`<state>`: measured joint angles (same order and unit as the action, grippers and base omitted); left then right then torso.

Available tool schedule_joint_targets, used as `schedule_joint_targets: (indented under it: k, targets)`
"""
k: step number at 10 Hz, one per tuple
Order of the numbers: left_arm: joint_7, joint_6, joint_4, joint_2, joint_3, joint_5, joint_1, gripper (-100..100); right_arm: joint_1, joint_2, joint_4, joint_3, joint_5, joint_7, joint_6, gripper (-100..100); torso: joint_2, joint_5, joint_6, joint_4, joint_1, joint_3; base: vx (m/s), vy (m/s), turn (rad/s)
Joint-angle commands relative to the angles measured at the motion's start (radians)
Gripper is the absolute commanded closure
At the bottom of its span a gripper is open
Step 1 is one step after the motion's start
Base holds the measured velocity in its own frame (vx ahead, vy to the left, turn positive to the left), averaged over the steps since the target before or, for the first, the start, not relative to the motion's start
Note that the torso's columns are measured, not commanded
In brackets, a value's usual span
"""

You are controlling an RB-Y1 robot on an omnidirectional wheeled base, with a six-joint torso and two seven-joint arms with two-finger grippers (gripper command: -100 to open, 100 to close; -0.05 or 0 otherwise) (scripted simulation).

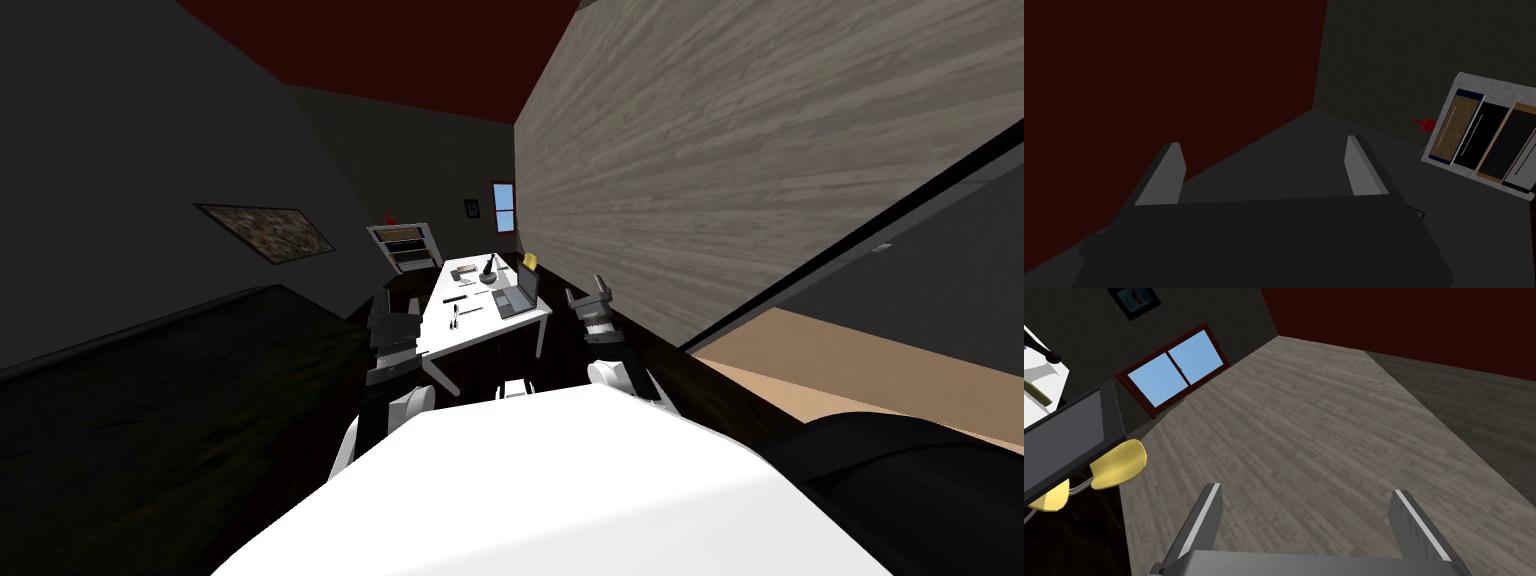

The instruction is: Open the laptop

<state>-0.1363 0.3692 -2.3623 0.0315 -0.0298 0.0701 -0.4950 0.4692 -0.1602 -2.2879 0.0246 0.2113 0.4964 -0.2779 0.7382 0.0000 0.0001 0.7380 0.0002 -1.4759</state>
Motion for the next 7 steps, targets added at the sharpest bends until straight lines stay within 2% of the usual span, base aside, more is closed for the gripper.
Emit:
schedule_joint_targets:
  k: [1, 4, 5, 6, 7]
  targets:
    - [0.0, 0.0, 0.0, 0.0, 0.0, 0.0, 0.0, 0, -0.007, -0.01, -0.004, 0.004, 0.019, 0.072, 0.024, -100, -0.001, 0.0, 0.0, 0.0, -0.001, 0.0, 0.032, -0.027, 0.028]
    - [0.0, 0.0, 0.0, 0.0, 0.0, 0.0, 0.0, 0, -0.019, -0.026, -0.011, 0.012, 0.055, 0.159, 0.068, -100, 0.0, 0.0, 0.0, 0.0, 0.0, 0.0, 0.036, -0.026, 0.04]
    - [0.0, 0.0, 0.0, 0.0, 0.0, 0.0, 0.0, 0, -0.019, -0.026, -0.011, 0.012, 0.055, 0.187, 0.068, -100, 0.0, 0.0, 0.0, 0.0, -0.001, 0.0, 0.033, -0.03, 0.022]
    - [0.0, 0.0, 0.0, 0.0, 0.0, 0.0, 0.0, 0, -0.026, -0.034, -0.014, 0.017, 0.073, 0.216, 0.091, -100, 0.0, 0.0, 0.0, 0.0, 0.0, 0.0, 0.045, -0.026, 0.027]
    - [0.0, 0.0, 0.0, 0.0, 0.0, 0.0, 0.0, 0, -0.026, -0.034, -0.014, 0.017, 0.073, 0.246, 0.091, -100, -0.001, 0.0, 0.0, 0.0, 0.0, 0.0, 0.04, -0.026, 0.03]
